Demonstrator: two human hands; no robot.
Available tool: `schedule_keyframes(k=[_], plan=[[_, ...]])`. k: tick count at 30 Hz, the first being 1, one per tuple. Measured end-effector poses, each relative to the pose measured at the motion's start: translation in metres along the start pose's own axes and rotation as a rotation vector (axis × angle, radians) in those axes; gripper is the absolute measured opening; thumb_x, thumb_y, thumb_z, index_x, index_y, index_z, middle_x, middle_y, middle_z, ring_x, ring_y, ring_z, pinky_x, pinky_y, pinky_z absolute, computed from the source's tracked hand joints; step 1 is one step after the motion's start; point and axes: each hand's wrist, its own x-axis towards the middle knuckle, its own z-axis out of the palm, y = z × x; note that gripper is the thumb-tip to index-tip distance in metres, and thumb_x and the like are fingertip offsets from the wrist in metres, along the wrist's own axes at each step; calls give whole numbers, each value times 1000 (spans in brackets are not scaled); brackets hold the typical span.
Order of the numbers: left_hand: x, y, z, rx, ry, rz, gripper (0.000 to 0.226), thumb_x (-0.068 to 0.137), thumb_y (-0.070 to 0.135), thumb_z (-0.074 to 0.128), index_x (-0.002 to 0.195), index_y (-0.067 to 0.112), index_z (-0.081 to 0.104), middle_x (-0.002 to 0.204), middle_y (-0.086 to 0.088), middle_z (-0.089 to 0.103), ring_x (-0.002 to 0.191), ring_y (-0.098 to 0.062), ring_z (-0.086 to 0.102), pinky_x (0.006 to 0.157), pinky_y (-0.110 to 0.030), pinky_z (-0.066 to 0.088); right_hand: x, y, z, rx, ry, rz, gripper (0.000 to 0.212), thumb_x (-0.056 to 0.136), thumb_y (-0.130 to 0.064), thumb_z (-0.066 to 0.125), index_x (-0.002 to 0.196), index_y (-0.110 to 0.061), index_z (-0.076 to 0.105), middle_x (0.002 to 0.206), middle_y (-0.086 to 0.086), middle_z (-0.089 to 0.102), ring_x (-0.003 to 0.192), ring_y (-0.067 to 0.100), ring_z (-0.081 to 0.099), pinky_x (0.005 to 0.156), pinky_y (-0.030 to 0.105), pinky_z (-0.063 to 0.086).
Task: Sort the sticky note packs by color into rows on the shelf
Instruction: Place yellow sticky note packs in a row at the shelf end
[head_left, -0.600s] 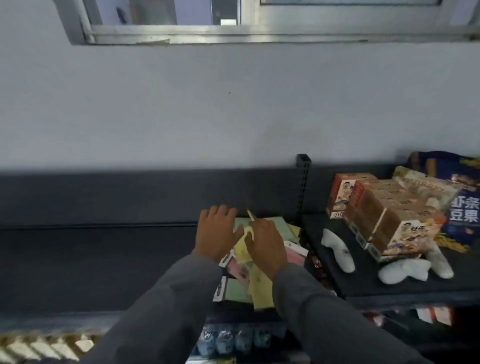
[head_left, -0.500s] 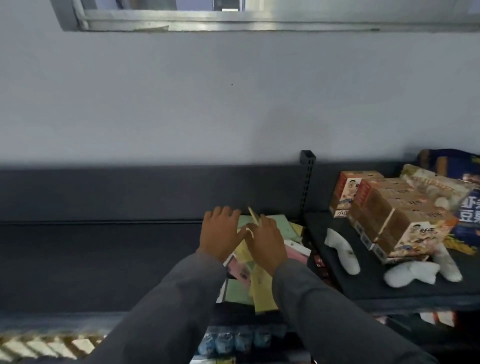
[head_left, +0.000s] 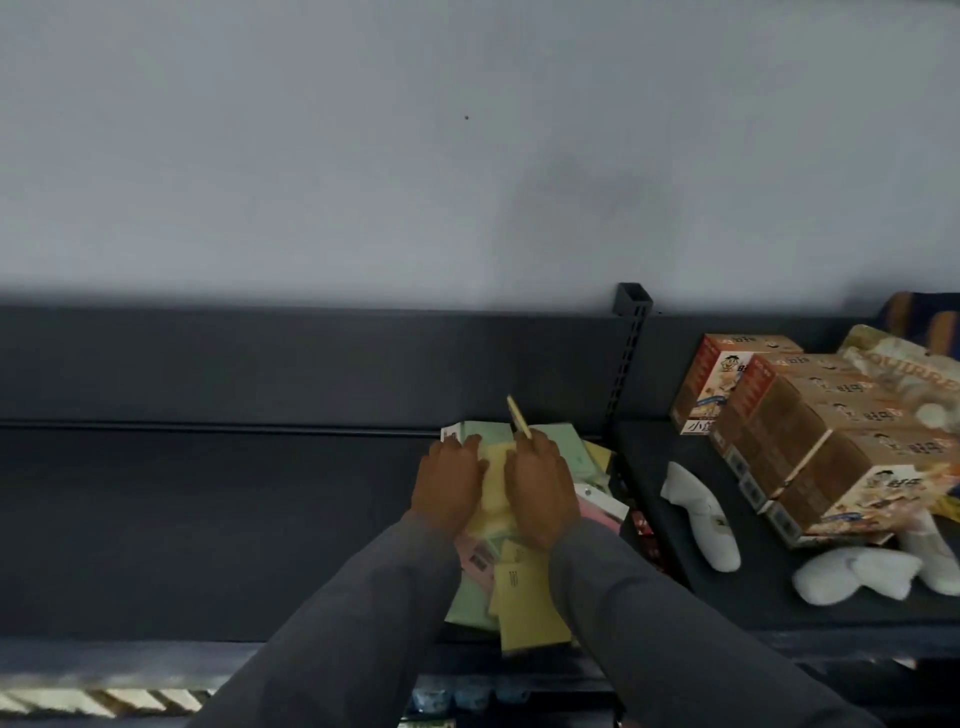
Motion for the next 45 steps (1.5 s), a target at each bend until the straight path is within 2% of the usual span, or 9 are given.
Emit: schedule_keyframes(k=[7,12,18,23,27,30,33,39,45], plan=[[3,-1,-15,-689,238,-144,48,99,7,55,142,29,47,118,-10,55,108,-26,56,93,-40,46,4,16,-44,567,396,125,28,97,-1,45,118,-15,58,121,6,54,105,23,57,86,33,47],[-2,-2,-31,-847,404,-313,62,97,-10,43,149,25,42,127,-8,47,96,-13,52,89,-28,40,8,19,-55,886,405,319,62,93,-1,49,139,-40,35,138,7,53,123,26,56,98,48,52],[1,-5,-54,-1082,489,-480,58,96,0,59,147,23,42,121,-11,64,104,-25,65,87,-35,52,4,13,-73,875,409,271,47,96,-8,54,133,-34,40,128,5,58,113,22,60,90,38,56],[4,10,-65,-1203,231,-350,29,93,-9,53,98,9,76,90,-15,72,68,-21,63,56,-25,53,-13,-23,-70,601,375,-220,16,96,-3,54,96,-20,51,98,-3,52,87,16,53,71,35,47],[0,15,-69,-1439,119,-437,42,96,14,53,59,17,72,63,-6,68,64,-24,61,59,-30,51,-23,-26,-47,497,257,-384,22,101,-9,50,121,-16,55,119,-2,57,110,15,53,93,36,47],[-6,7,-68,-1595,69,-499,47,88,57,62,85,13,76,83,-16,74,77,-30,69,81,-45,57,-20,-22,-46,471,135,-412,26,101,-14,44,124,-19,55,138,-1,52,132,12,44,106,41,42],[-12,4,-64,-1575,133,-446,35,89,38,72,94,4,72,95,-23,70,81,-31,69,84,-50,55,-25,-27,-49,544,130,-341,37,96,-21,38,131,-22,51,155,-1,36,145,11,30,118,34,31],[-19,-8,-69,-1693,235,-370,45,97,1,61,137,21,54,123,-10,65,107,-30,66,92,-57,56,-10,-36,-68,1562,-235,628,33,99,-22,57,129,-9,58,117,17,69,94,28,69,76,39,58],[-30,-21,-73,-1614,206,-344,45,97,1,62,139,15,52,129,-13,64,111,-29,67,84,-44,62,-10,-38,-76,1607,-314,436,31,98,-35,60,121,-16,67,116,12,72,107,30,68,82,39,58]])
